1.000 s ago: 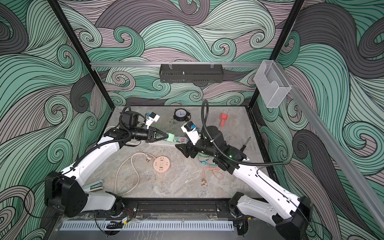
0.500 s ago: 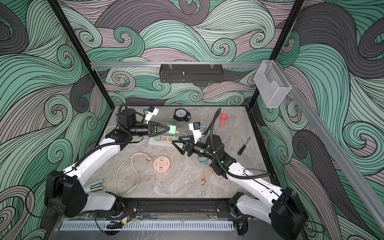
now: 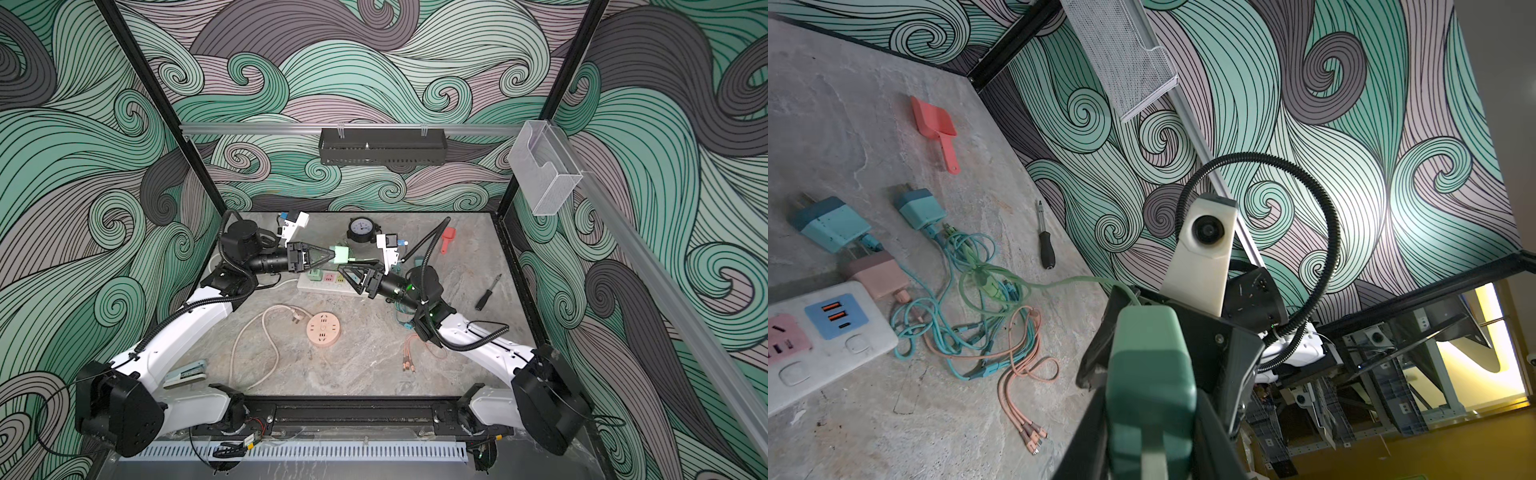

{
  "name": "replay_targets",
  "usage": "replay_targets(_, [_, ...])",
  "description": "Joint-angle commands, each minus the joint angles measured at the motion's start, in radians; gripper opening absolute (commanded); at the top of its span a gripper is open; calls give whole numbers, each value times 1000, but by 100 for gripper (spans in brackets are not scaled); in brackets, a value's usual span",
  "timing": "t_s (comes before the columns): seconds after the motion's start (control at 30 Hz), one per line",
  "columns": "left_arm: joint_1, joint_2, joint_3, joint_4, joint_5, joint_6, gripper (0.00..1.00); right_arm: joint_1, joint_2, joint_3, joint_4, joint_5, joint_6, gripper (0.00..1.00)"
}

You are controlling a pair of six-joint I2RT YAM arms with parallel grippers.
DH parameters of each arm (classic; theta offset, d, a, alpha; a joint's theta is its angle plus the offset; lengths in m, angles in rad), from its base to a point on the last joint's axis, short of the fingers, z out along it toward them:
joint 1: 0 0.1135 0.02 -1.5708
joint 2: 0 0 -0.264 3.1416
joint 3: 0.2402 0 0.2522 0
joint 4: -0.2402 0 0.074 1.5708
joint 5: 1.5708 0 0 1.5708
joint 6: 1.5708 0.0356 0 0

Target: Insert the plug

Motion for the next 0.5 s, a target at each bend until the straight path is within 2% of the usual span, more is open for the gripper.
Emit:
replay_targets(0.0, [-9,-29,-11,60,12,-21,0,-6,18,36,107,-9,41,64])
replay_targets(0.3, [-11,-49,-29,69,13,-23,0,-8,60,82,144,-25,69,50])
replay_targets(0.47, [-10,-48,-29,65,7,-22,0,-8,56,91,115,-32,57,38])
